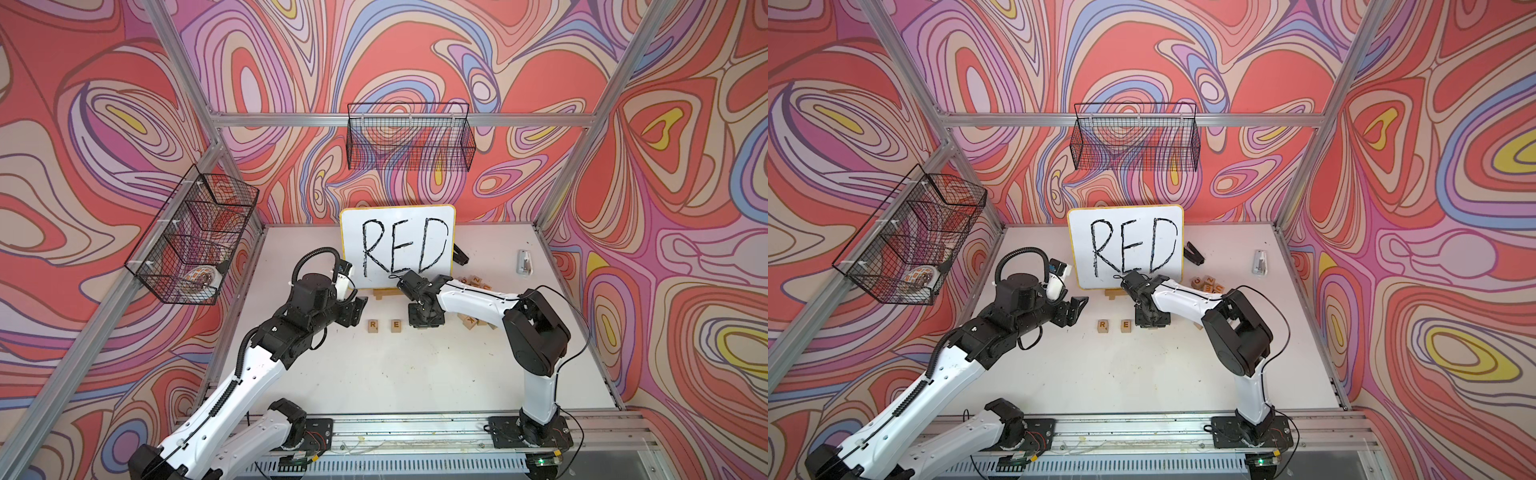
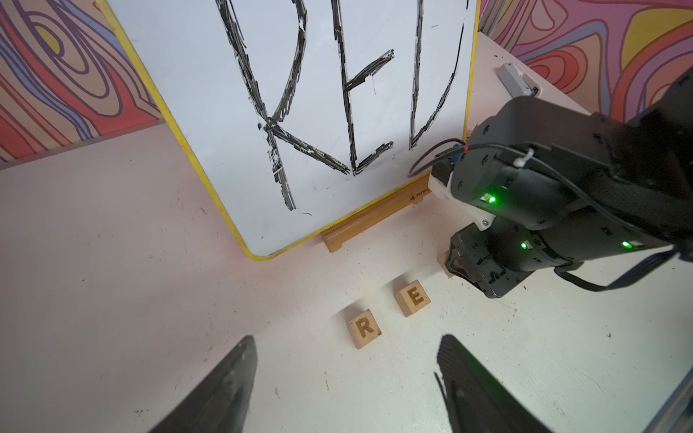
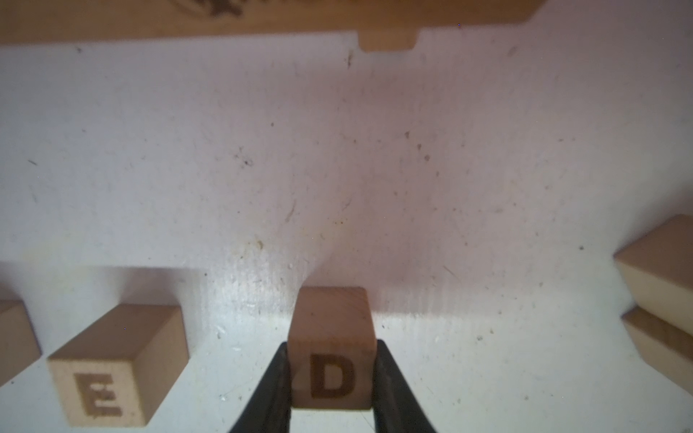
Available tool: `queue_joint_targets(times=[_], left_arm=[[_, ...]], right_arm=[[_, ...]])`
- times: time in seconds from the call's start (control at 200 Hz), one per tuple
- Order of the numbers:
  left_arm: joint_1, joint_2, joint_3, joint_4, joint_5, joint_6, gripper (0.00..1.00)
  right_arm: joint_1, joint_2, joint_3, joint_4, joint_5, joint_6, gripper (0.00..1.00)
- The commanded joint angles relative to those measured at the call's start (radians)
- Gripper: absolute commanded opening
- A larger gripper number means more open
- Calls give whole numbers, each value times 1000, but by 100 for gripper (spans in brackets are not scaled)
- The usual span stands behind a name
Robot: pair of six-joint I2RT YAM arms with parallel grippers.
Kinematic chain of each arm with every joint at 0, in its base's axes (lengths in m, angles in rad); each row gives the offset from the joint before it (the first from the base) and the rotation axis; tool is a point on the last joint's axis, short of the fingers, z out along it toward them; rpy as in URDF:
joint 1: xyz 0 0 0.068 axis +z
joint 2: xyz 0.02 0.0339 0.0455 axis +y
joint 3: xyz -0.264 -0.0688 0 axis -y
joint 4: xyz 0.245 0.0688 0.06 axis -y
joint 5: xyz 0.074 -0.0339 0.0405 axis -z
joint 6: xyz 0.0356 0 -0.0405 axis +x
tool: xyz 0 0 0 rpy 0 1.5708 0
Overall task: Assemble the uppercase word "red" with letter blocks
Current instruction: Place the letter block at the center of the board.
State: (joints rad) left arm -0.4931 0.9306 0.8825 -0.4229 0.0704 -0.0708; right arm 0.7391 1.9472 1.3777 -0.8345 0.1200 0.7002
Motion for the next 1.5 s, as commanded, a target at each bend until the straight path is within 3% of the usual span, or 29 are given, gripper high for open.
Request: queue_joint_targets(times=[0.0, 1.497], left_arm=[[-5, -16, 1, -18, -1, 10, 79], [-5, -18, 1, -16, -2, 11, 79]], right_arm=[[-6, 22, 10, -15, 16, 0, 8], [-5, -10, 23, -20, -17, -11, 31]])
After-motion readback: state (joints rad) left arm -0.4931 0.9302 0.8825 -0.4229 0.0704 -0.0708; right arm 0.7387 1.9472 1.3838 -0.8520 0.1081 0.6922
